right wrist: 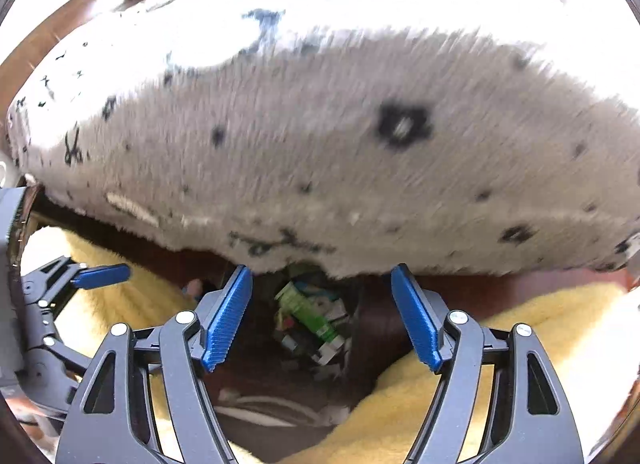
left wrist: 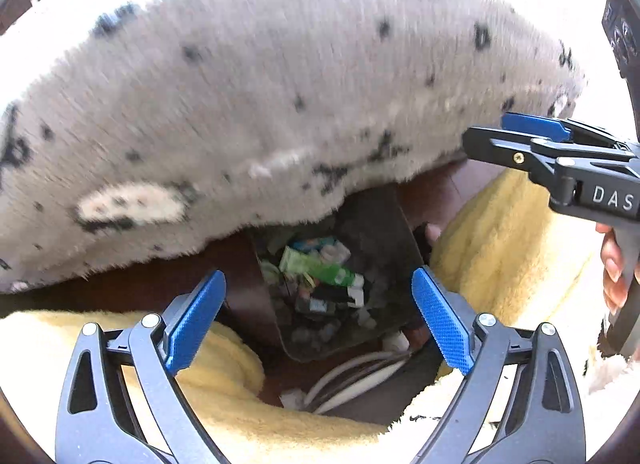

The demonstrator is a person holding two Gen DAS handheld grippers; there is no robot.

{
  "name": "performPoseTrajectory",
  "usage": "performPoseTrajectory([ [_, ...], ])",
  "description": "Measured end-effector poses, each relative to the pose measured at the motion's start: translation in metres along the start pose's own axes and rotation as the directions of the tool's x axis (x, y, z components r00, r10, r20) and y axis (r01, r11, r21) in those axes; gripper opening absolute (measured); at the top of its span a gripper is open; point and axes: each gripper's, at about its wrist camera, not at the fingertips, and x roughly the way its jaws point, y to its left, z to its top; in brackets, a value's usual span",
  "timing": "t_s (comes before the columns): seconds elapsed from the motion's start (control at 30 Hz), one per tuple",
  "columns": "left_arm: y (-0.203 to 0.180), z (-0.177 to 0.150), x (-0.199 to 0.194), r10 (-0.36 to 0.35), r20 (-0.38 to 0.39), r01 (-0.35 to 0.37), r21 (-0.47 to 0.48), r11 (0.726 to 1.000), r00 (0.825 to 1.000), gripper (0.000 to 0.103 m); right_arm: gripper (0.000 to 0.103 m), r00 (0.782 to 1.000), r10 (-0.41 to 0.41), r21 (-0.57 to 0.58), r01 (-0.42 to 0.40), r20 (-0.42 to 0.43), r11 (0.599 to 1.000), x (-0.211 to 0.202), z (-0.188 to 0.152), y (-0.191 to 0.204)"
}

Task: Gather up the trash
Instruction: 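Grasp the yellow plastic tube with the right tool while the left tool grasps the white cylinder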

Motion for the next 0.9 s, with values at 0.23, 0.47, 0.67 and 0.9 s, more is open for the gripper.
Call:
performPoseTrajectory([
  [0.23, 0.022, 0.03, -0.051, 0.068, 0.16, -0.065, -0.025, 0.998, 0.985, 0.089, 0.083, 0.986, -0.056, -0.027, 0.061, 0.154, 0.998, -0.043, 0.039, -0.009],
  [0.47, 0.052, 0.078, -0.086, 0.145, 0.257, -0.134, -0.06, 0.989, 0.955, 0.089, 0.092, 0.955, -0.09, -0.028, 0.102, 0.284, 0.994, -0.071, 0.094, -0.013],
  [0.67, 0.079, 0.119, -0.088, 0.166, 0.295, -0.146, -0.086, 0.985, 0.941, 0.089, 0.092, 0.952, -0.11, -0.023, 0.122, 0.286, 0.992, -0.055, 0.148, -0.022],
  [0.9, 0.103, 0.168, -0.061, 0.183, 0.325, -0.162, -0.092, 0.982, 0.928, 0.089, 0.092, 0.965, -0.112, 0.004, 0.115, 0.236, 0.993, -0.009, 0.201, -0.03],
])
